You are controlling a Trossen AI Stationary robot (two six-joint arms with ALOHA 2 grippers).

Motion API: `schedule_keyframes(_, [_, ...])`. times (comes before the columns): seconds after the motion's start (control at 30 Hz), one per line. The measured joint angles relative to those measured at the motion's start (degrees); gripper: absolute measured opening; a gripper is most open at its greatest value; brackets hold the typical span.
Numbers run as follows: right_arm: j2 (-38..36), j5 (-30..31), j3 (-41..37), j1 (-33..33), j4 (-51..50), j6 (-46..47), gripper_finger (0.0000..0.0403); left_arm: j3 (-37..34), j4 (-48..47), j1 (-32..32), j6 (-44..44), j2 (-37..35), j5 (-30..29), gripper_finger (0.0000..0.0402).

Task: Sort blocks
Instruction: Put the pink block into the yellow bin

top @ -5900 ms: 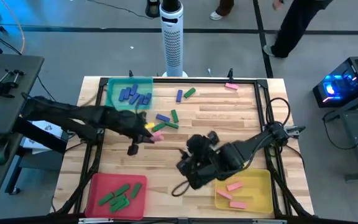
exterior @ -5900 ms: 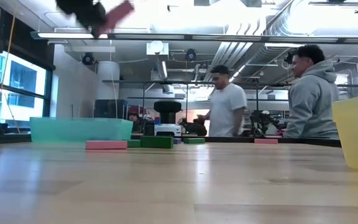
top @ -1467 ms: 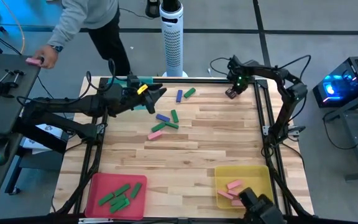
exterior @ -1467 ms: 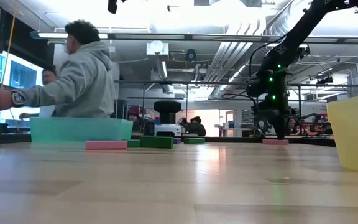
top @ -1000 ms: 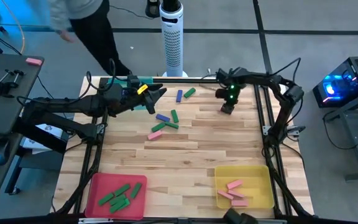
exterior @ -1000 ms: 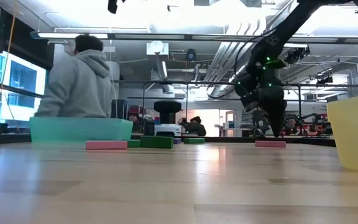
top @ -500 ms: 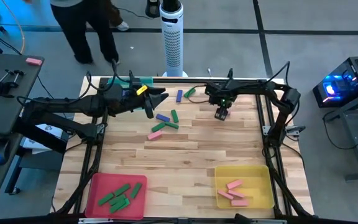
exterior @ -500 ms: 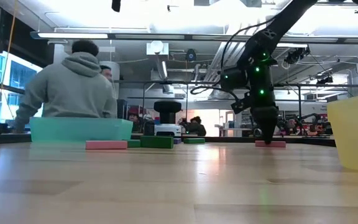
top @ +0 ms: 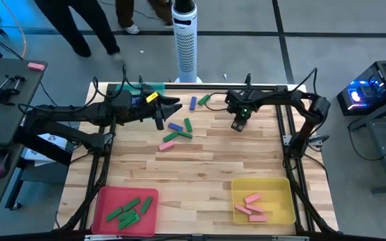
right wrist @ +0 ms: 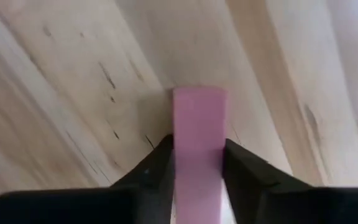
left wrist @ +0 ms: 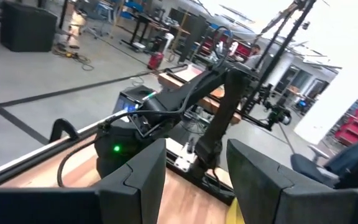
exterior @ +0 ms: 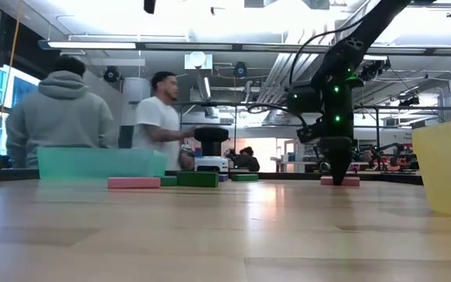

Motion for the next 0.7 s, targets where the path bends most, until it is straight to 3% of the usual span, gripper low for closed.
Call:
schedule_keyframes(0.07, [-0.22, 1.55, 0.58, 2.28, -0.97, 3.73, 0.0057, 0.0, -0.01, 0.0, -0.02, 0.0, 0.86, 0.0156])
schedule_keyframes(0.13, [-1.22, 1.85, 1.57, 5.0, -2.55, 6.66, 0.0048, 0.0, -0.01, 0.0, -0.02, 0.0, 1.55, 0.0154])
schedule_keyframes(0.3, [-11.1, -11.37, 3.33, 12.11, -4.21, 12.04, 0.0045, 0.02, -0.29, 0.0, 0.0, 0.0, 2.32, 0.0149])
schedule_keyframes(0.4, [-18.43, -14.72, 2.36, 16.95, -4.3, 13.91, 0.0045, 0.02, -0.95, -0.02, -0.02, 0.0, 2.34, 0.0149])
schedule_keyframes(0.5, [-25.33, -19.27, 1.39, 23.68, -6.33, 19.22, 0.0045, 0.02, -2.01, -0.02, 0.0, 0.0, 2.34, 0.0148])
schedule_keyframes(0.7, [-33.41, -18.76, -2.16, 41.56, -11.71, 33.03, 0.0045, 0.02, -3.63, -0.02, 0.02, 0.0, 2.34, 0.0148])
